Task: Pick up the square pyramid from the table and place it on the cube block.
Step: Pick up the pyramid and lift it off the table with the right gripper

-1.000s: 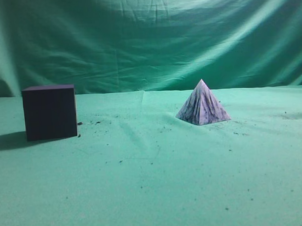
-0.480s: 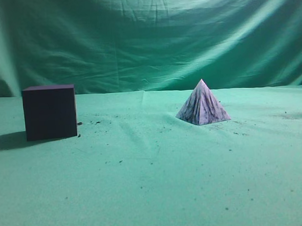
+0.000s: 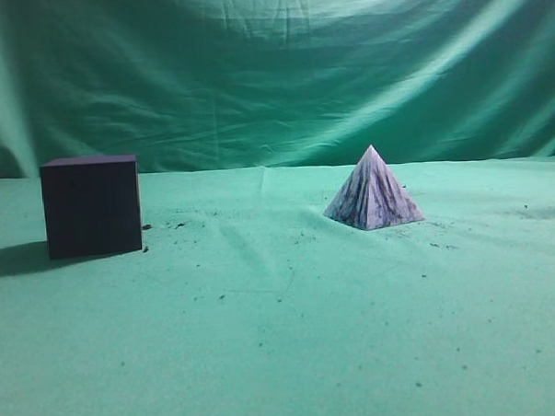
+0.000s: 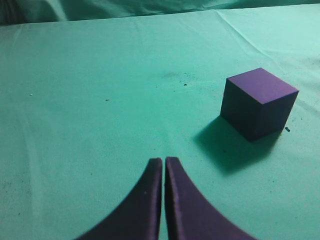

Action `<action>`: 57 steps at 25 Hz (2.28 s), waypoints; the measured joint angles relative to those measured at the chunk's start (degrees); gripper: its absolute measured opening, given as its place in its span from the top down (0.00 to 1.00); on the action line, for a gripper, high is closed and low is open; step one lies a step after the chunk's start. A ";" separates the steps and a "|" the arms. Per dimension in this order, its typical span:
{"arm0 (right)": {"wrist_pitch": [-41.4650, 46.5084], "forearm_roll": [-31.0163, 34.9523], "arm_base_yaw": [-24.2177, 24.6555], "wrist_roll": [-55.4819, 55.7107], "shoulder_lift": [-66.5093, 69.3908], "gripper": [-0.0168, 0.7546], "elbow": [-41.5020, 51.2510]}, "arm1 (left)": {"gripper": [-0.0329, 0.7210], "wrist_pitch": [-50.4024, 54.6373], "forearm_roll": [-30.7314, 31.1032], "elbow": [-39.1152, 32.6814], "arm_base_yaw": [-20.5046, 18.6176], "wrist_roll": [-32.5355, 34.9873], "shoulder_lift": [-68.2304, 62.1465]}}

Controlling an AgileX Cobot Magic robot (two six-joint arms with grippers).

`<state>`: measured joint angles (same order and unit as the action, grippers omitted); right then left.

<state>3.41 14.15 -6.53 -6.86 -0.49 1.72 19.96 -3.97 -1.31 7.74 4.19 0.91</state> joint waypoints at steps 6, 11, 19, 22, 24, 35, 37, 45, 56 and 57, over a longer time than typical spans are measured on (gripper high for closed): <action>2.49 1.30 0.00 0.17 1.91 0.98 -7.21 | 0.96 0.00 0.00 0.00 0.00 0.00 0.00; 16.42 1.65 0.00 -0.22 13.52 0.98 -18.17 | 0.96 0.00 0.00 0.00 0.00 0.00 0.00; 40.31 8.50 -0.10 -15.99 34.58 0.98 -34.78 | 0.96 0.00 -0.04 0.00 0.00 0.00 0.00; 44.87 12.84 -2.36 -26.68 42.49 0.98 -40.56 | 0.96 0.00 -1.67 0.00 0.00 0.00 0.00; 46.31 13.49 -5.64 -28.85 47.11 0.98 -44.28 | 0.96 0.00 -3.03 0.00 0.00 0.00 0.00; 42.19 6.56 -23.09 -27.40 76.31 0.98 -56.91 | 0.96 0.00 -4.64 0.00 0.00 0.00 0.00; 42.08 5.96 -23.09 -26.79 81.55 0.92 -59.55 | 0.96 0.00 -4.64 0.00 0.00 0.00 0.00; 43.97 2.44 -23.09 -26.57 95.57 0.21 -69.99 | 0.96 0.00 -4.64 0.00 0.00 0.00 0.00; 49.66 -2.65 -22.97 -15.97 108.69 0.14 -81.29 | 0.96 0.00 -4.64 0.00 0.00 0.00 0.00; 50.20 -2.91 -22.63 -14.67 109.75 0.14 -82.34 | 0.96 0.00 -4.64 0.00 0.00 0.00 0.00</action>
<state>53.61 11.25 -29.15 -21.54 109.26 -80.62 19.96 -8.61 -1.31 7.74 4.19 0.91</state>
